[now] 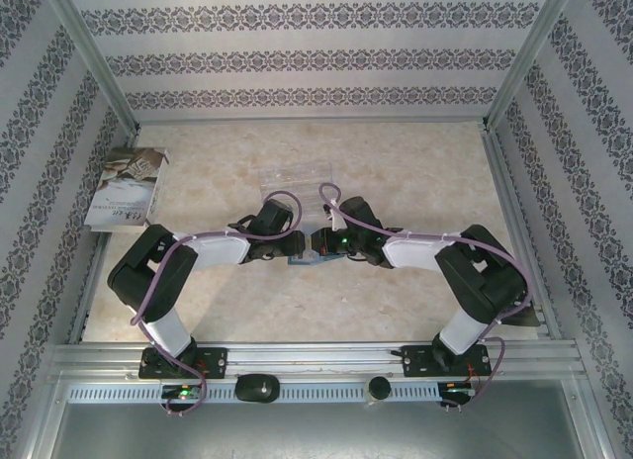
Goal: Take the credit cards out of the card holder
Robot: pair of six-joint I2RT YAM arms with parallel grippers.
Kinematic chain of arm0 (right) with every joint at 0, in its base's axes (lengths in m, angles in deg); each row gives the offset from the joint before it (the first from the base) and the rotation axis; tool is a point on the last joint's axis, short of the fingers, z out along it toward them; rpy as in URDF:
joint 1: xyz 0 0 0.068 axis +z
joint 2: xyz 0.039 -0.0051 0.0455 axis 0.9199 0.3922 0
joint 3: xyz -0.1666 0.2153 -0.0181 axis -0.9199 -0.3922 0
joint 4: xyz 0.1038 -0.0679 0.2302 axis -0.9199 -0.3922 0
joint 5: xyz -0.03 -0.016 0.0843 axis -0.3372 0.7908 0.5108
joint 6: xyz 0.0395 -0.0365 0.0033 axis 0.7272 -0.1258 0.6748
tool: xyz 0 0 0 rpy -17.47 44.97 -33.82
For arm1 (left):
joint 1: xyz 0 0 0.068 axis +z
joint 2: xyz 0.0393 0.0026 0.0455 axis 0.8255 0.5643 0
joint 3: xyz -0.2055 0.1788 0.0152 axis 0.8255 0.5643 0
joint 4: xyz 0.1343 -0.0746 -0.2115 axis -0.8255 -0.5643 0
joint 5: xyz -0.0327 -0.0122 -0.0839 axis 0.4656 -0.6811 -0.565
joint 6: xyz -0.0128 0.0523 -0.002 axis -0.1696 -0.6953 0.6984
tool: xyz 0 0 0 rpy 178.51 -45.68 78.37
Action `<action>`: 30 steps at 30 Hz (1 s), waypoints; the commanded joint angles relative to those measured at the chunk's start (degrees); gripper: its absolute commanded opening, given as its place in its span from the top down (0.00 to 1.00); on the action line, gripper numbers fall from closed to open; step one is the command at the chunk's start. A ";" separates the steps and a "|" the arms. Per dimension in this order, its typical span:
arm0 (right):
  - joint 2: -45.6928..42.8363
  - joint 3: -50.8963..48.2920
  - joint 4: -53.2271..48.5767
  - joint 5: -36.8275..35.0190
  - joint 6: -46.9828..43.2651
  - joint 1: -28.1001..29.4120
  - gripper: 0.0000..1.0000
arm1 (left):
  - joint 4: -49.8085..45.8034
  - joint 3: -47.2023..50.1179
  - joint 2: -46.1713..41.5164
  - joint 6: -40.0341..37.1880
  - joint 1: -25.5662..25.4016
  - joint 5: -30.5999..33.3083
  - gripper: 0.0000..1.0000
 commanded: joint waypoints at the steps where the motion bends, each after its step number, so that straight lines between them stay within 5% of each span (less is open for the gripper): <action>1: -4.58 -1.29 -7.80 -10.05 1.08 -0.16 0.97 | -5.77 0.71 3.69 -0.88 -0.74 -0.83 0.60; 6: -10.12 -3.28 -17.56 -23.08 1.66 -0.18 0.77 | -5.53 0.67 3.57 -1.08 -0.96 -1.10 0.60; 10: -15.70 -3.76 -22.10 -27.75 0.69 -1.33 0.70 | -5.10 0.76 3.39 -1.09 -1.28 -1.17 0.60; 15: -18.25 2.24 -19.35 -13.17 -8.38 -0.66 0.68 | -4.32 1.39 2.33 -1.16 -1.61 -0.87 0.59; 20: -8.09 10.20 -19.11 -0.50 -7.33 0.35 0.74 | -3.71 1.93 1.56 -1.04 -1.66 -0.93 0.58; 25: 0.15 12.46 -21.20 -1.06 -5.08 0.33 0.80 | -4.11 1.91 1.45 -1.32 -1.62 -0.91 0.57; 30: -0.63 5.80 -22.67 -6.18 -3.99 -0.84 0.83 | -4.12 1.76 2.09 -1.41 -1.56 -1.42 0.59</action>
